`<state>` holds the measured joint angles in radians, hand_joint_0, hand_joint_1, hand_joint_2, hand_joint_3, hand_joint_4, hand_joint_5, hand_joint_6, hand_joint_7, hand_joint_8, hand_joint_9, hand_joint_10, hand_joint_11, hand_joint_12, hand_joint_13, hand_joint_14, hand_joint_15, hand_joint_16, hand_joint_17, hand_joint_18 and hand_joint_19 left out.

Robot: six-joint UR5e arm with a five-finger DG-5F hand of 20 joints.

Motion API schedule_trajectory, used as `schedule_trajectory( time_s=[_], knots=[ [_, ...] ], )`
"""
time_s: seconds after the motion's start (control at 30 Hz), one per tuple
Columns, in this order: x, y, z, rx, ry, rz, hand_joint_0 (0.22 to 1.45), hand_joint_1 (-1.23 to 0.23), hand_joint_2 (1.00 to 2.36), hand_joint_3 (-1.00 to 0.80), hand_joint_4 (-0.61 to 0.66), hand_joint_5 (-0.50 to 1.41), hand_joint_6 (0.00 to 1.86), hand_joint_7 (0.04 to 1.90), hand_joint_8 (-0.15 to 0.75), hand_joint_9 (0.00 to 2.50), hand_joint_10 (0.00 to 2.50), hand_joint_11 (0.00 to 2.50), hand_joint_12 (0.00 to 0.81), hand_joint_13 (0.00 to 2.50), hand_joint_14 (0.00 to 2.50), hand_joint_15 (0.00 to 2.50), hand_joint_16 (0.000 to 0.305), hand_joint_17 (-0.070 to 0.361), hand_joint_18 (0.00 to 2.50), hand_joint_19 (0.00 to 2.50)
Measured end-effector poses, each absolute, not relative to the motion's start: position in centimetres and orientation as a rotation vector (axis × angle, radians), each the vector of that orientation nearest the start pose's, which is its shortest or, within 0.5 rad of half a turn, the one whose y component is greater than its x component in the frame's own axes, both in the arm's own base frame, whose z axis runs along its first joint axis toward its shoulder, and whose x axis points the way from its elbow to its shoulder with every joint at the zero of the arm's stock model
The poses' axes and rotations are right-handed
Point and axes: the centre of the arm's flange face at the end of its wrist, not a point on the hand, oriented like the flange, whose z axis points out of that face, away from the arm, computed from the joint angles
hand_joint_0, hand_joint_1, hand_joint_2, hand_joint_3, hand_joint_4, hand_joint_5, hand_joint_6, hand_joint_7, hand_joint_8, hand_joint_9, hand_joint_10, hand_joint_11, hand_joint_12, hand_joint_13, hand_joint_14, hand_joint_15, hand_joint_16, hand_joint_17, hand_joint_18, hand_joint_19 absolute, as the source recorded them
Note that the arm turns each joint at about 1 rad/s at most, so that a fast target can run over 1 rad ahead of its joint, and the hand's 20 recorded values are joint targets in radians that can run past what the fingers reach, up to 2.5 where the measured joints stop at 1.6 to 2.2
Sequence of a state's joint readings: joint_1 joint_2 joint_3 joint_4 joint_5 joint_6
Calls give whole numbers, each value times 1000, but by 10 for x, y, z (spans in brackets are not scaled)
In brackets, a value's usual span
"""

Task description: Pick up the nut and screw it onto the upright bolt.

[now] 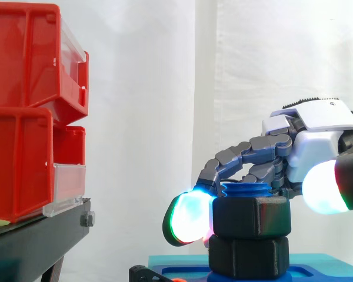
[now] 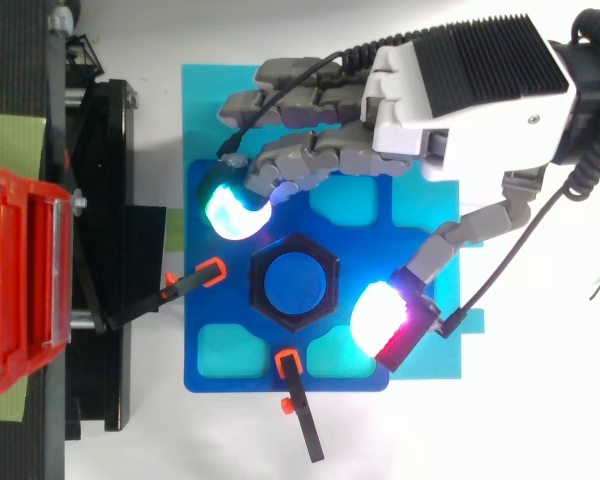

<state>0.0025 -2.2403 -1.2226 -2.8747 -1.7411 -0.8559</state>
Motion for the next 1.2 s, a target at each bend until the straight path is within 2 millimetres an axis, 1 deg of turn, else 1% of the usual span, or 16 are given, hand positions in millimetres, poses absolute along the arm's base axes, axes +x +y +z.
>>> schedule_trajectory(
  time_s=[0.07, 0.17, 0.37, 0.43, 0.6, 0.63, 0.7, 0.77, 0.8, 0.83, 0.9, 0.97, 1.03, 1.2],
  knots=[
    [729, -115, 267, 454, 1606, 686, 395, -813, 1000, -500, 221, -214, 502, 874, 272, 298, 0, 0, 408, 106, 0, 0, 62, 140, 0, 0],
    [729, -115, 267, 454, 1606, 686, 436, -816, 1000, -500, 242, -184, 502, 1026, 266, 351, 0, 0, 394, 163, 0, 0, 59, 132, 0, 0],
    [729, -115, 267, 455, 1607, 686, 483, -829, 1000, -500, 219, -163, 501, 1189, 257, 382, 0, 0, 374, 187, 0, 0, 56, 125, 0, 0],
    [728, -115, 267, 455, 1608, 685, 491, -828, 1000, -500, 203, -152, 500, 1272, 260, 401, 0, 24, 372, 199, 0, 0, 55, 124, 0, 7],
    [728, -115, 267, 456, 1609, 685, 499, -823, 1000, -500, 197, -137, 553, 1232, 267, 468, 0, 40, 370, 246, 0, 0, 54, 122, 0, 29],
    [728, -115, 267, 456, 1609, 685, 474, -817, 1000, -500, 213, -126, 562, 1228, 279, 501, 0, 47, 379, 266, 0, 0, 56, 126, 0, 27],
    [728, -115, 267, 456, 1610, 685, 470, -810, 1000, -500, 219, -116, 563, 1224, 283, 519, 0, 39, 380, 294, 1, 0, 56, 127, 9, 47],
    [728, -115, 267, 456, 1610, 684, 457, -795, 1000, -500, 239, -98, 554, 1256, 291, 558, 0, 55, 383, 319, 0, 1, 57, 129, 32, 50],
    [728, -115, 267, 456, 1610, 685, 448, -776, 1000, -500, 245, -81, 533, 1309, 294, 584, 0, 46, 389, 336, 0, 0, 57, 129, 52, 42],
    [728, -115, 267, 456, 1610, 684, 441, -760, 1000, -500, 243, -64, 518, 1352, 300, 631, 0, 56, 388, 355, 0, 4, 57, 129, 73, 45],
    [728, -115, 267, 456, 1610, 685, 434, -726, 1000, -500, 228, -43, 500, 1380, 296, 685, 0, 65, 391, 393, 0, 11, 57, 129, 91, 62],
    [728, -115, 267, 455, 1610, 684, 426, -706, 1000, -500, 233, -36, 500, 1372, 302, 718, 0, 54, 390, 407, 0, 10, 57, 129, 107, 57],
    [728, -115, 267, 455, 1610, 684, 420, -656, 1000, -500, 202, -21, 501, 1356, 297, 821, 0, 59, 387, 461, 0, 13, 56, 126, 145, 55],
    [728, -115, 267, 455, 1610, 684, 424, -603, 1000, -500, 162, 1, 502, 1324, 289, 931, 0, 56, 375, 524, 0, 13, 54, 121, 201, 63]
  ],
)
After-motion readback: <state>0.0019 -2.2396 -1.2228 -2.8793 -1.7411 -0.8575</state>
